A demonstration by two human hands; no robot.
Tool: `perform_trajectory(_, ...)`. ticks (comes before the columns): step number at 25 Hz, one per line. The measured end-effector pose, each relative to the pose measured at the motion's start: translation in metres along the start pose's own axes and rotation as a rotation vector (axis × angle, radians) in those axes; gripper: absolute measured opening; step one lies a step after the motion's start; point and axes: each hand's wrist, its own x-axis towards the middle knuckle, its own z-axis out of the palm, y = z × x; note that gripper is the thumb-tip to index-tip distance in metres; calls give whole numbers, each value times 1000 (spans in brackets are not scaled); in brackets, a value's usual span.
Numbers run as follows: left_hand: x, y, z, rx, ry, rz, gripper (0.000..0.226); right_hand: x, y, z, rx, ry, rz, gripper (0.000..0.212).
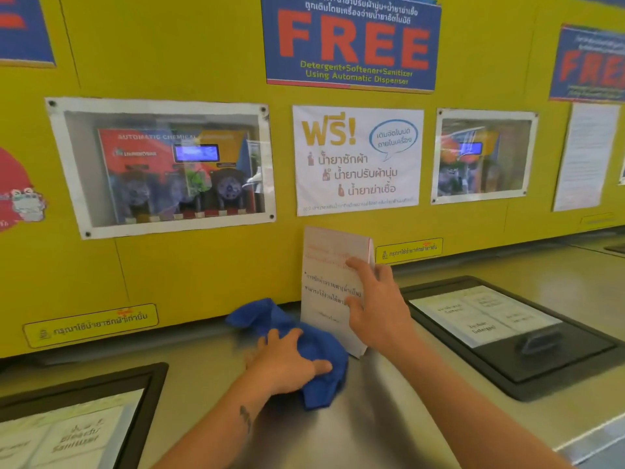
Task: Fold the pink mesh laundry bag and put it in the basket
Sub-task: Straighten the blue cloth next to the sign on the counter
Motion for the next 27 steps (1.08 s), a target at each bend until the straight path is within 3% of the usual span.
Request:
perform_trajectory(4, -5, 1, -5, -78, 122, 158, 62, 10, 0, 8, -33, 7, 5, 61)
perform_trajectory(9, -32, -40, -51, -89, 286, 245, 58, 29, -19, 2, 141, -57, -100, 59)
perform_trajectory(13, -78, -123, -131, -60, 523, 140, 52, 38, -70, 18, 456, -168, -208, 58)
perform_trajectory(21, -206, -329, -219, 44, 933, -147, 55, 11, -286, 136, 856, -376, -357, 57)
perform_trajectory(27, -289, -490, -249, 121, 1058, -275, 49, -42, -456, 251, 893, -491, -434, 65)
